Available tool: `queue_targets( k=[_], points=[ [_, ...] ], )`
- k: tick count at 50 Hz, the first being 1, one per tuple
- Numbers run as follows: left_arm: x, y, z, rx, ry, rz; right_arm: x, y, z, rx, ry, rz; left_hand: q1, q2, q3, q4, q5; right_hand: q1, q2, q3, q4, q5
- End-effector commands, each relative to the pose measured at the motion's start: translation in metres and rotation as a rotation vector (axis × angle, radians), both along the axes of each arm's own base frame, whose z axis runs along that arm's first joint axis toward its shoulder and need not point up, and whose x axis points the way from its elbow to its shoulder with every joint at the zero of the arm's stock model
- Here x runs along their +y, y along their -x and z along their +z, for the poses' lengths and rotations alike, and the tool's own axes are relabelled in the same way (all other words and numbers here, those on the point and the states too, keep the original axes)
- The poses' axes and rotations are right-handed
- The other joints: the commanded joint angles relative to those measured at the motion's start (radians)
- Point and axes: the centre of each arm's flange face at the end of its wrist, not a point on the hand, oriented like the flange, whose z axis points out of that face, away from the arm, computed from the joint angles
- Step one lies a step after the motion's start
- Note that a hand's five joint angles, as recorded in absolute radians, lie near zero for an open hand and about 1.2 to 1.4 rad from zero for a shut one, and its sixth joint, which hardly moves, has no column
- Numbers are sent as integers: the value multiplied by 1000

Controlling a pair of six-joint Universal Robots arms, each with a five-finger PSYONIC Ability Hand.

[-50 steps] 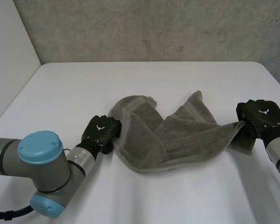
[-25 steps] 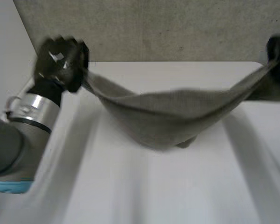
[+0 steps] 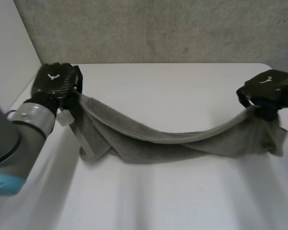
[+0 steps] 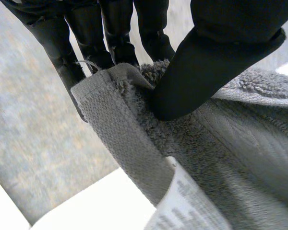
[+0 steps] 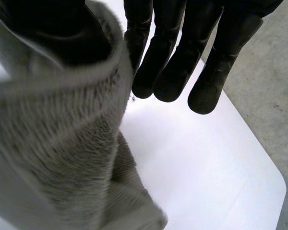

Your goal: Fold the towel.

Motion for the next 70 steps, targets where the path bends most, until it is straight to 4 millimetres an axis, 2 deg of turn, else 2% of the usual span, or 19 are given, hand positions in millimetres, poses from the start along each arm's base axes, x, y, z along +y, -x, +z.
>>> queue_targets(
  k=[1, 3, 5, 6, 7, 8, 10, 15, 22, 27, 29, 37, 41, 44, 46, 53, 63, 65, 70],
  points=[
    [-54, 19, 2, -47, 87, 9, -51, -36, 6, 14, 272, -50, 213, 180, 180, 178, 197, 55, 61, 51, 49, 54],
    [-66, 23, 24, -18, 159, 11, -78, -44, 51, -68, 571, -97, 213, 180, 180, 178, 197, 55, 61, 51, 49, 54],
    [-81, 28, 81, 59, 337, 16, -86, -45, 79, -133, 727, -122, 213, 180, 180, 178, 197, 55, 61, 51, 49, 54],
    [-81, 28, 82, 59, 338, 16, -86, -45, 80, -134, 728, -122, 213, 180, 180, 178, 197, 55, 61, 51, 49, 54],
    [-84, 29, 113, 103, 433, 18, -88, -45, 105, -212, 858, -140, 213, 180, 180, 178, 197, 55, 61, 51, 49, 54],
    [-84, 29, 113, 104, 434, 18, -84, -43, 132, -297, 968, -155, 213, 180, 180, 178, 197, 55, 61, 51, 49, 54],
    [-81, 27, 167, 195, 598, 19, -76, -41, 152, -370, 1040, -153, 213, 180, 180, 178, 197, 55, 61, 51, 49, 54],
    [-73, 24, 200, 270, 679, 6, -64, -38, 159, -417, 1016, -134, 213, 180, 180, 178, 197, 55, 61, 51, 49, 54],
    [-81, 15, 145, 234, 511, 50, -52, -46, 113, -328, 713, -59, 213, 180, 180, 178, 197, 55, 61, 51, 49, 54],
    [-82, -7, 64, 149, 303, 103, -50, -50, 51, -242, 434, -25, 213, 180, 180, 178, 197, 55, 61, 51, 49, 54],
    [-74, -16, 16, 113, 205, 120, -48, -50, 6, -180, 297, -18, 213, 180, 180, 178, 197, 55, 61, 51, 49, 54],
    [-50, -26, -76, 53, 77, 126, -32, -49, -96, -109, 129, 26, 213, 180, 180, 178, 197, 55, 61, 51, 49, 54],
    [-49, -26, -81, 55, 81, 126, -27, -46, -133, -106, 113, 11, 213, 180, 180, 178, 197, 1, 6, -3, -5, 0],
    [-48, -27, -80, 53, 75, 128, -25, -46, -137, -108, 111, 8, 213, 180, 180, 178, 197, -176, -170, -180, -182, -177],
    [-49, -29, -74, 58, 92, 132, -21, -42, -142, -114, 92, -25, 213, 180, 180, 178, 197, -646, -641, -650, -652, -647],
    [-51, -33, -67, 64, 111, 145, -17, -30, -147, -168, 28, -152, 213, 180, 180, 178, 197, -851, -846, -855, -857, -852],
    [-49, -33, -71, 59, 96, 146, -16, -16, -153, -187, -8, -218, 213, 180, 180, 178, 197, -425, -420, -429, -431, -427],
    [-48, -34, -71, 56, 93, 146, -18, -7, -142, -201, 20, -239, 213, 180, 180, 178, 197, -66, -61, -70, -72, -67],
    [-41, -35, -74, 45, 52, 148, -14, -2, -120, -210, 77, -237, 213, 180, 180, 178, 197, 55, 61, 51, 49, 54]
  ],
)
